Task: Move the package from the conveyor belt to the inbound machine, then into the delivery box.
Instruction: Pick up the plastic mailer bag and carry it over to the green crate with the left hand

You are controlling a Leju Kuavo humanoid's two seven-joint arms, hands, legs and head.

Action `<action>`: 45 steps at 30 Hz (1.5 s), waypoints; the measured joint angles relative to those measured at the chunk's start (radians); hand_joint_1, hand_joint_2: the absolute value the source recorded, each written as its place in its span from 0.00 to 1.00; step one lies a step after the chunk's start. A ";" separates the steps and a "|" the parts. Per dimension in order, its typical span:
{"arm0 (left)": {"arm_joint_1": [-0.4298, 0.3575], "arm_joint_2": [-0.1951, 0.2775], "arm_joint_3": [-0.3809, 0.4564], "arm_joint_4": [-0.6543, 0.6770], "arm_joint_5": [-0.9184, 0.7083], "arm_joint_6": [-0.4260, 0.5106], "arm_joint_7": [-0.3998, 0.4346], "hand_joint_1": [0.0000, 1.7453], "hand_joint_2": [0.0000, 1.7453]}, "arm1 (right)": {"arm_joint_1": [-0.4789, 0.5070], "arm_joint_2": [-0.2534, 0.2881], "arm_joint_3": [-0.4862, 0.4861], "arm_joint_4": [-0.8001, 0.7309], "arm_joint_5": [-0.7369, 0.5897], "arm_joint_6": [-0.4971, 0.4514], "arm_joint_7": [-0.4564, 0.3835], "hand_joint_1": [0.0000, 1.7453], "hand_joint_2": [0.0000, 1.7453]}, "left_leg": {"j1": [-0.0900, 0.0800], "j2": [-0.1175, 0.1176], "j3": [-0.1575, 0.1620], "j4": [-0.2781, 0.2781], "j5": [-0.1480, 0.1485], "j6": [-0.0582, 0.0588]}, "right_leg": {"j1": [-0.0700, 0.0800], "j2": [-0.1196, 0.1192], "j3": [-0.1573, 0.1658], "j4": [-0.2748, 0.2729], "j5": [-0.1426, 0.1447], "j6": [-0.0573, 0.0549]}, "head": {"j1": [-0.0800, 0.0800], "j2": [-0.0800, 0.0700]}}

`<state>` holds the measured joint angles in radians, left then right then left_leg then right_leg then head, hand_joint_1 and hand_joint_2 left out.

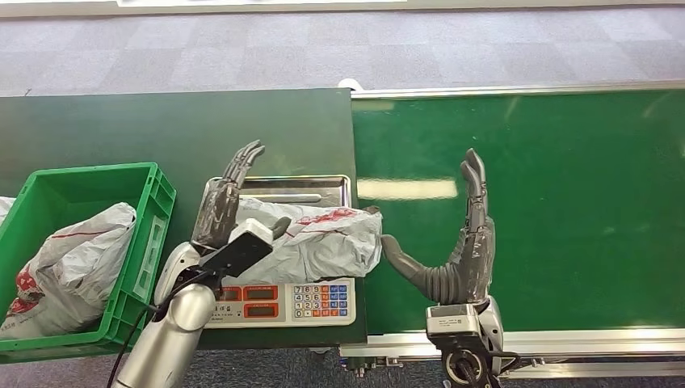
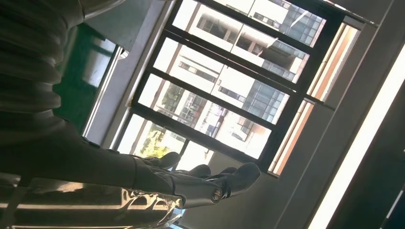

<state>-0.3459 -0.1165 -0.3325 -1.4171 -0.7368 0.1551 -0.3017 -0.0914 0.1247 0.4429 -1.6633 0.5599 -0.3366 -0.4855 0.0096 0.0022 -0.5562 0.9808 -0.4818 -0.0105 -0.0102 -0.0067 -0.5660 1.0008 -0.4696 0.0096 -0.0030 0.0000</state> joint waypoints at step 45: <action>-0.222 -0.012 -0.017 0.350 0.279 -0.091 -0.131 0.00 1.00 | -0.004 0.000 0.064 0.014 -0.110 0.033 0.016 0.00 1.00 | 0.000 0.000 -0.002 0.000 0.000 0.000 | 0.000 0.001 -0.001 0.000 0.000 0.000 | 0.000 0.000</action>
<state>-0.5676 -0.1288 -0.3491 -1.0669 -0.4574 0.0641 -0.4332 -0.0957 0.1247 0.5067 -1.6495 0.4501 -0.3040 -0.4696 0.0097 0.0023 -0.5585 0.9808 -0.4818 -0.0106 -0.0101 -0.0058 -0.5673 1.0011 -0.4696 0.0096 -0.0030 0.0000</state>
